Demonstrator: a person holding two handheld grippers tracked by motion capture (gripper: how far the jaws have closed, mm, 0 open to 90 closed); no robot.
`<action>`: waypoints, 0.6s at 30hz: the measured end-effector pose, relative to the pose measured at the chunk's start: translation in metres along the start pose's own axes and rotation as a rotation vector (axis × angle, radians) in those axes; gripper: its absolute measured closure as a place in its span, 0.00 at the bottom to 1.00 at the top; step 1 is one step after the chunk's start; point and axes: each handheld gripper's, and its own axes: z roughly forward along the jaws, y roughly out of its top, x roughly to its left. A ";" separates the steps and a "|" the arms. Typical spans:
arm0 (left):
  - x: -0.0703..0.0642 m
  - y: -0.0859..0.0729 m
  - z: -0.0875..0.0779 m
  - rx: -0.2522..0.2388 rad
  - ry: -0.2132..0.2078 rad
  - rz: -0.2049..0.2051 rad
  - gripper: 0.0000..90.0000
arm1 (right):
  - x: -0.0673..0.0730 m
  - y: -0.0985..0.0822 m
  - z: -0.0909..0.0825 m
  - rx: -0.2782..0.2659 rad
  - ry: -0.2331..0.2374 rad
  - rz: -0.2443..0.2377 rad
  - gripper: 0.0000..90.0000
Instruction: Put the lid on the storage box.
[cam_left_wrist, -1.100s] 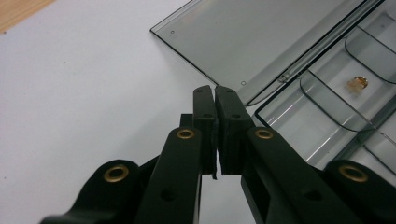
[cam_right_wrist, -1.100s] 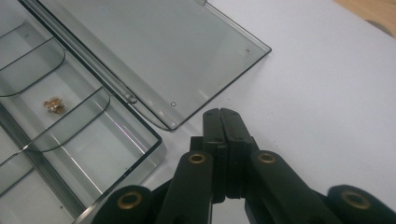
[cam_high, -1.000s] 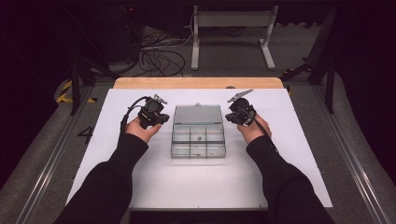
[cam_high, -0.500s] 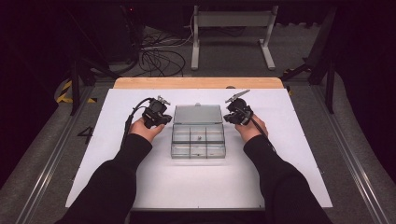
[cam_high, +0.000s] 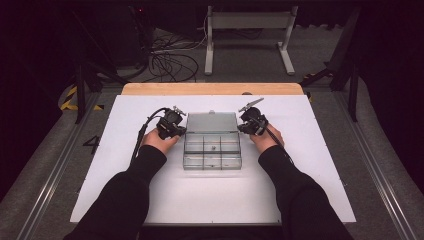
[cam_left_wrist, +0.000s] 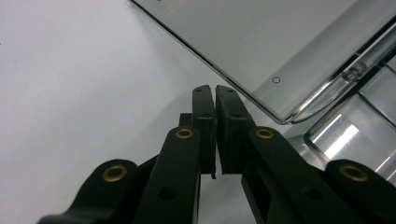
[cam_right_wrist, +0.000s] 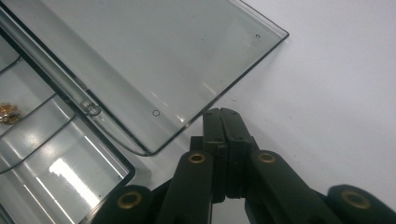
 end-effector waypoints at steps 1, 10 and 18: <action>0.000 0.000 0.000 -0.007 -0.001 0.001 0.96 | 0.000 0.000 0.001 0.001 -0.001 -0.001 1.00; -0.002 0.001 0.006 -0.013 0.002 0.010 0.98 | -0.001 -0.001 0.007 0.005 -0.003 -0.012 1.00; -0.001 0.001 0.006 -0.015 -0.002 0.002 0.98 | 0.000 0.000 0.011 -0.002 -0.003 -0.020 1.00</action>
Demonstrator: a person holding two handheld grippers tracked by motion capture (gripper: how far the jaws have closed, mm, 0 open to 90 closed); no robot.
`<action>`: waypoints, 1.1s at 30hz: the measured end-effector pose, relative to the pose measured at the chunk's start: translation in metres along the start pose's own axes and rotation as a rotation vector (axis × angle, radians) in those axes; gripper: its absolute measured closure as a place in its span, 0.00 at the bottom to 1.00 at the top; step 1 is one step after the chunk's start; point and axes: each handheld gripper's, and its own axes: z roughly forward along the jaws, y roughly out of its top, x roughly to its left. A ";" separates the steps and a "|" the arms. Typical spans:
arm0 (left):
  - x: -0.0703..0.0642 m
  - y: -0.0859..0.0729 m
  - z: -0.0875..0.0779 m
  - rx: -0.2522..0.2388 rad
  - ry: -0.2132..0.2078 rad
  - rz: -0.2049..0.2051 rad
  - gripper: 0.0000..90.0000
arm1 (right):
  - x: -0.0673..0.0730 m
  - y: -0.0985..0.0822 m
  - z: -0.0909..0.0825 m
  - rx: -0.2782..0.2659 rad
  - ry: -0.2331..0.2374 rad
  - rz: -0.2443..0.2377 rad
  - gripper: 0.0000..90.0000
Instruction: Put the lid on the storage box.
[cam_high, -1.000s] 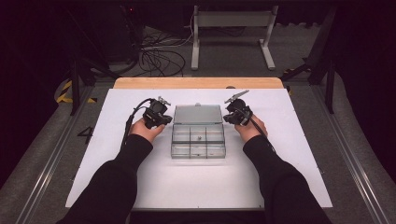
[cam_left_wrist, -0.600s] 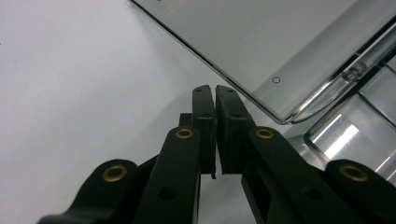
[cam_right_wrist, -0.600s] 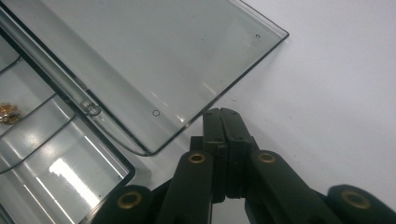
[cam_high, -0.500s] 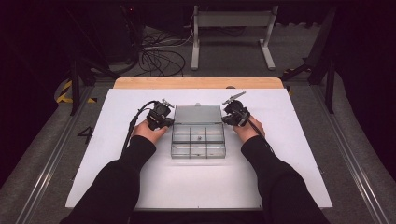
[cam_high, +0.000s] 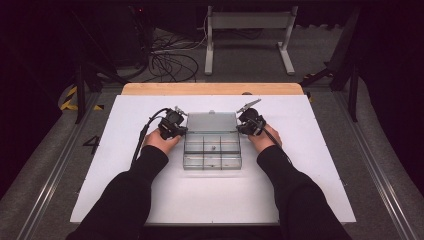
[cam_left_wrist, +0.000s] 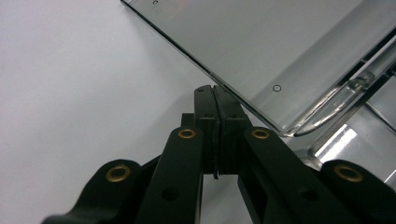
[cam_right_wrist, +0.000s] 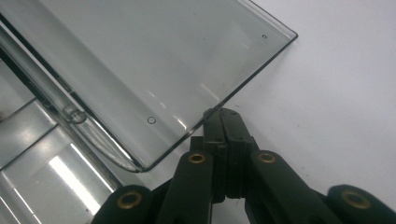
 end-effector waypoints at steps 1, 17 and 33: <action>0.000 0.000 0.000 -0.001 -0.002 -0.001 0.98 | 0.000 0.000 0.000 -0.001 0.001 0.000 1.00; 0.001 0.000 0.001 -0.003 -0.007 -0.007 0.99 | -0.001 0.002 0.002 0.000 0.003 -0.001 1.00; 0.002 0.000 0.002 -0.010 -0.015 -0.027 0.99 | 0.000 0.007 0.005 0.005 -0.011 -0.014 1.00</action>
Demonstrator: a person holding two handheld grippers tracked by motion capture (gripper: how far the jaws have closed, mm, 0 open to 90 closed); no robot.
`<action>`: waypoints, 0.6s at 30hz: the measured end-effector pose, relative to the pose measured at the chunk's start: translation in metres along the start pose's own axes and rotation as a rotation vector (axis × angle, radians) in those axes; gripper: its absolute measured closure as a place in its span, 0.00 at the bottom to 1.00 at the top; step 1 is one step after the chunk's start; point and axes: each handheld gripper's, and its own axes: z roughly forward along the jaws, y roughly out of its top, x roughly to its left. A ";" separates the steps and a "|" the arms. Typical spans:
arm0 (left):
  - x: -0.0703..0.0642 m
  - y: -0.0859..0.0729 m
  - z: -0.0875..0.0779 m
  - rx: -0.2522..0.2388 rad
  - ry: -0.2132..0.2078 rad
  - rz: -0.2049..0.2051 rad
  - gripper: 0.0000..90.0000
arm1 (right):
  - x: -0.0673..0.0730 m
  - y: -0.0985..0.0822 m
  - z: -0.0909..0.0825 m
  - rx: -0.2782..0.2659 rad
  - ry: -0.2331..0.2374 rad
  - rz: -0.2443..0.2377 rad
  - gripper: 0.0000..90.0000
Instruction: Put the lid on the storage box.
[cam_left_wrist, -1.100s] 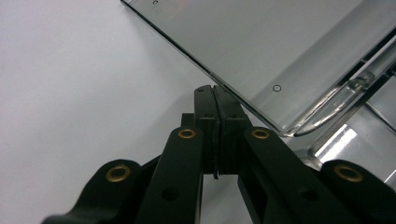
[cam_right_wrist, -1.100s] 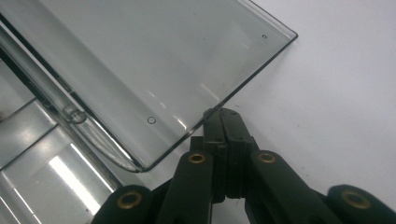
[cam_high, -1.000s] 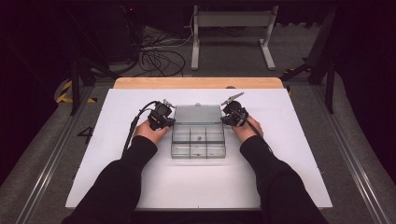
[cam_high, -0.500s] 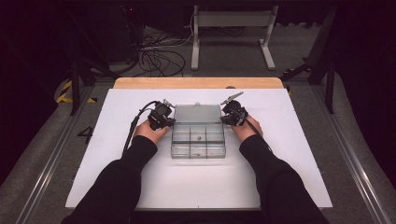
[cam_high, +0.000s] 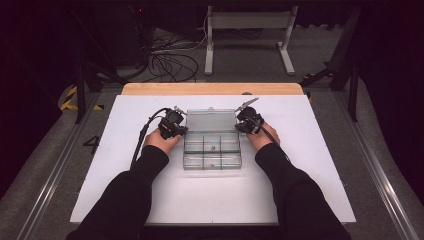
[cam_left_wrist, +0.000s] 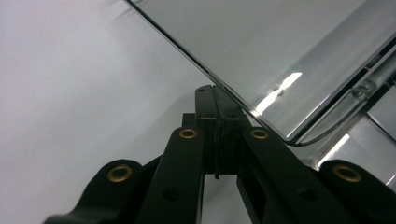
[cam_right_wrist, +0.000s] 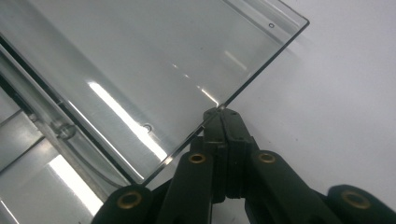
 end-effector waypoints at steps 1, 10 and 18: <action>-0.001 0.000 0.000 0.001 0.005 0.001 0.99 | 0.000 0.000 0.000 0.000 -0.002 -0.001 1.00; -0.001 0.001 0.001 -0.001 0.009 -0.007 0.99 | 0.000 0.000 0.001 -0.003 -0.005 -0.001 1.00; -0.002 0.001 0.000 0.002 0.018 -0.020 0.99 | 0.001 0.001 0.000 -0.005 -0.009 -0.003 1.00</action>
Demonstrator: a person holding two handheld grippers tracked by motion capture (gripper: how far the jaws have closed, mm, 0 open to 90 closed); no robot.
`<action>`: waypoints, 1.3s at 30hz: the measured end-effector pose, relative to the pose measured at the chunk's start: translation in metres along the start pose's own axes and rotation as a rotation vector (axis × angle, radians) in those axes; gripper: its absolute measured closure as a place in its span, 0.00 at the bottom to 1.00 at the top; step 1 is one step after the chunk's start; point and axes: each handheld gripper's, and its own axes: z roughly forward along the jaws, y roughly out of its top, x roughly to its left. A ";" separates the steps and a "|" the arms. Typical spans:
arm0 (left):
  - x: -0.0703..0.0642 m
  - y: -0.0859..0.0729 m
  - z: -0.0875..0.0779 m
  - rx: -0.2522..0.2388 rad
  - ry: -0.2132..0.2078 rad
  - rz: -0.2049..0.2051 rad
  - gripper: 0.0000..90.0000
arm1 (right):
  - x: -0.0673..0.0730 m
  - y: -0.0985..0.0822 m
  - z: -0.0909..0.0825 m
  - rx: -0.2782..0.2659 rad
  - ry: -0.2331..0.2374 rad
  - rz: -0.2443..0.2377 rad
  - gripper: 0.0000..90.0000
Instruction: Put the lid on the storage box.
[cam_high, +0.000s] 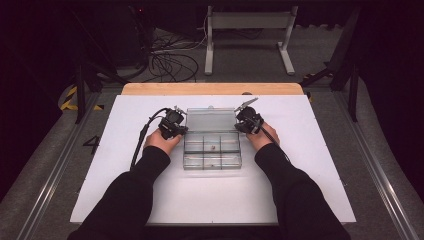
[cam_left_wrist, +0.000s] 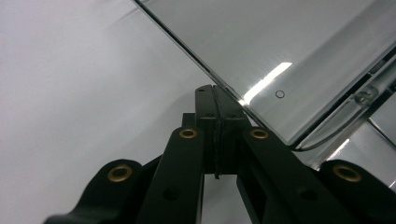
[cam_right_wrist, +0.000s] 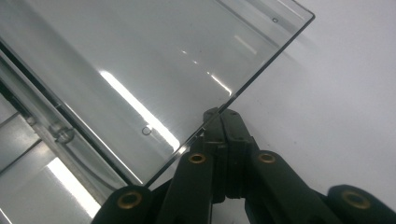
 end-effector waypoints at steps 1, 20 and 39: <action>-0.001 0.000 0.000 0.001 0.005 0.001 0.99 | 0.000 0.000 0.000 0.000 -0.001 0.003 1.00; -0.003 0.001 -0.001 -0.021 0.031 -0.001 0.99 | 0.000 0.001 -0.003 -0.027 -0.027 0.016 1.00; -0.003 0.004 -0.008 -0.094 0.058 -0.007 0.99 | -0.002 0.003 -0.011 -0.088 -0.055 0.026 1.00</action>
